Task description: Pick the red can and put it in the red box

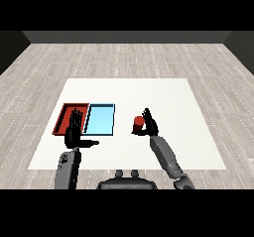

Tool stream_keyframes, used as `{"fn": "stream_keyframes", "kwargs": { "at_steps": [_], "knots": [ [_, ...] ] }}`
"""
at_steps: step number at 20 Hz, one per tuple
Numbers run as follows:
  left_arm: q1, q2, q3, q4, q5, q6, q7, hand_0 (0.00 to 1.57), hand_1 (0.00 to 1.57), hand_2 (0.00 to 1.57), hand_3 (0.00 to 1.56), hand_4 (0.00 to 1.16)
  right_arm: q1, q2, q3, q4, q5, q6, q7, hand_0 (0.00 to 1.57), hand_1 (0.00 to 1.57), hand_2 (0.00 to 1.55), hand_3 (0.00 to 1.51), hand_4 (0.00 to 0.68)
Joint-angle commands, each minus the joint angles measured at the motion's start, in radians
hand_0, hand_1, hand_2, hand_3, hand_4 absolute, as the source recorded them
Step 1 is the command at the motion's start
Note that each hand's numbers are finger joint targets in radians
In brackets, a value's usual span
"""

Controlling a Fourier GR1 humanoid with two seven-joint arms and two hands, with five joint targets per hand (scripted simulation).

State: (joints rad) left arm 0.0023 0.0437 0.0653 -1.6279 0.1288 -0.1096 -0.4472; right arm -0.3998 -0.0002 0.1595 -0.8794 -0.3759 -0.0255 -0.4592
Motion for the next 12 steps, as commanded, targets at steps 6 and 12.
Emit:
{"fn": "stream_keyframes", "kwargs": {
  "at_steps": [6, 12],
  "knots": [
    [0.006, 0.005, 0.002, 0.003, -0.014, 0.008, 0.013, 0.0, 0.0, 0.0, 0.0, 0.0, -0.069, 0.0, -0.002, 0.039, -0.01, -0.015, 0.025, 0.0, 0.0, 0.0, 0.0, 0.0],
    [-0.022, -0.011, 0.001, 0.05, -0.022, 0.015, -0.046, 0.0, 0.0, 0.0, 0.0, 0.0, -0.041, 0.0, 0.084, 0.059, -0.087, -0.039, -0.022, 0.0, 0.0, 0.0, 0.0, 0.0]
  ]
}}
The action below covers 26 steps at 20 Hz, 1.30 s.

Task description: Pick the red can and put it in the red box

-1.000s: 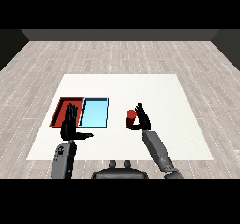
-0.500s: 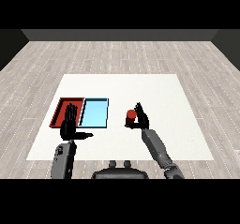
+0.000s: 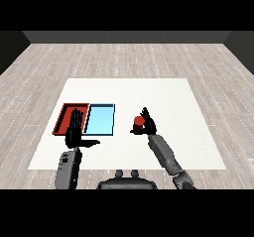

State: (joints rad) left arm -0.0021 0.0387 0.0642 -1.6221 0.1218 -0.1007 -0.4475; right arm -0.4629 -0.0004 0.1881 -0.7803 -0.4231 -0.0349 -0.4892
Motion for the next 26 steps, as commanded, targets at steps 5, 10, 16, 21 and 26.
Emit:
{"fn": "stream_keyframes", "kwargs": {
  "at_steps": [5, 10, 16, 21, 26],
  "knots": [
    [0.039, 0.007, 0.003, -0.03, 0.015, -0.014, 0.009, 0.0, 0.0, 0.0, 0.0, 0.0, -0.079, 0.0, 0.061, -0.001, -0.068, -0.06, 0.042, 0.0, 0.0, 0.0, 0.0, 0.0],
    [-0.031, -0.022, 0.001, 0.124, -0.005, -0.012, -0.102, 0.0, 0.0, 0.0, 0.0, 0.0, -0.053, 0.0, 0.073, 0.023, -0.05, -0.063, 0.019, 0.0, 0.0, 0.0, 0.0, 0.0],
    [0.053, 0.004, 0.001, -0.063, 0.036, -0.026, 0.017, 0.0, 0.0, 0.0, 0.0, 0.0, -0.112, 0.0, 0.05, 0.082, -0.042, -0.062, 0.055, 0.0, 0.0, 0.0, 0.0, 0.0],
    [0.031, 0.006, 0.012, -0.017, 0.015, -0.015, -0.028, 0.0, 0.0, 0.0, 0.0, 0.0, -0.186, 0.0, 0.049, 0.221, -0.062, -0.153, -0.007, 1.4, 1.4, 1.41, 1.37, 0.293],
    [0.021, 0.004, 0.001, -0.088, 0.013, 0.014, 0.044, 0.0, 0.0, 0.0, 0.0, 0.0, -0.079, 0.0, 0.173, 0.14, -0.059, -0.256, -0.028, 1.53, 1.53, 1.48, 1.43, 0.573]
  ]
}}
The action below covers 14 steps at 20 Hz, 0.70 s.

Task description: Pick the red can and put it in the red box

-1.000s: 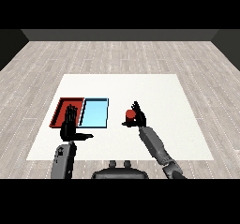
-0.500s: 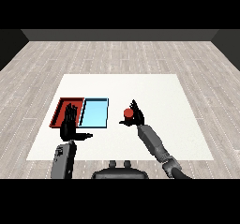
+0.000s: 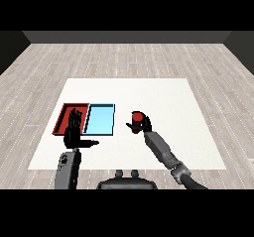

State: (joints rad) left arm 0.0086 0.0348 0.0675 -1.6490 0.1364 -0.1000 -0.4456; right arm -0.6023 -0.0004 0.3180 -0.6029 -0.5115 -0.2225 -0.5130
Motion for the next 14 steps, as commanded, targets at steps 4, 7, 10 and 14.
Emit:
{"fn": "stream_keyframes", "kwargs": {
  "at_steps": [4, 7, 10, 14],
  "knots": [
    [0.011, 0.008, 0.0, -0.012, -0.004, -0.003, -0.003, 0.0, 0.0, 0.0, 0.0, 0.0, -0.031, 0.0, 0.056, -0.042, 0.053, -0.135, 0.129, 1.54, 1.54, 1.47, 1.42, 0.575],
    [0.011, -0.015, -0.03, -0.055, -0.006, 0.013, 0.042, 0.0, 0.0, 0.0, 0.0, 0.0, -0.091, 0.0, 0.064, 0.104, -0.001, -0.09, 0.042, 1.53, 1.53, 1.47, 1.42, 0.551],
    [0.008, -0.009, -0.007, 0.03, -0.008, 0.004, -0.016, 0.0, 0.0, 0.0, 0.0, 0.0, -0.022, 0.0, 0.045, 0.035, 0.065, -0.102, 0.075, 1.53, 1.53, 1.47, 1.41, 0.546],
    [-0.077, -0.004, 0.01, 0.071, -0.004, 0.022, 0.008, 0.0, 0.0, 0.0, 0.0, 0.0, -0.133, 0.0, 0.058, 0.128, 0.002, -0.107, 0.049, 1.55, 1.55, 1.47, 1.41, 0.558]
  ]
}}
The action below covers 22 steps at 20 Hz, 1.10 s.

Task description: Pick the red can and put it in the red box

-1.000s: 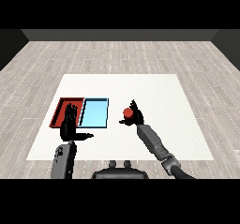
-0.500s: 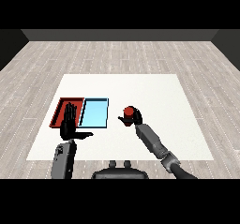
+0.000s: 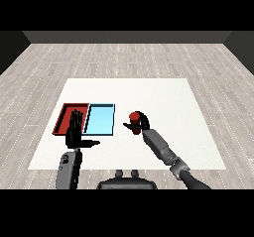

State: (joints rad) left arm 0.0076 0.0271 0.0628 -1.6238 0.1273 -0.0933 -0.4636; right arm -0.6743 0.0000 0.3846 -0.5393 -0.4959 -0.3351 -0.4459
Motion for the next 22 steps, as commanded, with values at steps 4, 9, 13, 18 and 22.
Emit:
{"fn": "stream_keyframes", "kwargs": {
  "at_steps": [4, 9, 13, 18, 22],
  "knots": [
    [-0.012, -0.002, -0.001, -0.009, 0.01, -0.001, 0.012, 0.0, 0.0, 0.0, 0.0, 0.0, -0.05, 0.0, 0.03, -0.052, -0.024, -0.066, 0.017, 1.53, 1.53, 1.47, 1.4, 0.58],
    [0.01, 0.035, 0.009, -0.048, 0.04, -0.045, 0.047, 0.0, 0.0, 0.0, 0.0, 0.0, 0.061, -0.031, -0.025, -0.255, 0.081, -0.087, 0.033, 1.54, 1.54, 1.47, 1.38, 0.586],
    [-0.061, 0.065, 0.055, 0.05, 0.053, -0.065, 0.007, 0.0, 0.0, 0.0, 0.0, 0.0, 0.085, -0.029, -0.02, -0.39, 0.126, -0.116, 0.08, 1.54, 1.54, 1.46, 1.38, 0.583],
    [0.017, 0.012, -0.046, -0.042, -0.022, -0.027, 0.035, 0.0, 0.0, 0.0, 0.0, 0.0, 0.221, -0.132, 0.008, -0.691, 0.159, -0.113, 0.124, 1.54, 1.54, 1.47, 1.4, 0.623],
    [-0.039, -0.026, -0.142, -0.04, -0.061, 0.008, 0.104, 0.0, 0.0, 0.0, 0.0, 0.0, 0.282, -0.164, -0.016, -0.841, 0.143, -0.082, 0.113, 1.48, 1.48, 1.44, 1.4, 0.631]
  ]
}}
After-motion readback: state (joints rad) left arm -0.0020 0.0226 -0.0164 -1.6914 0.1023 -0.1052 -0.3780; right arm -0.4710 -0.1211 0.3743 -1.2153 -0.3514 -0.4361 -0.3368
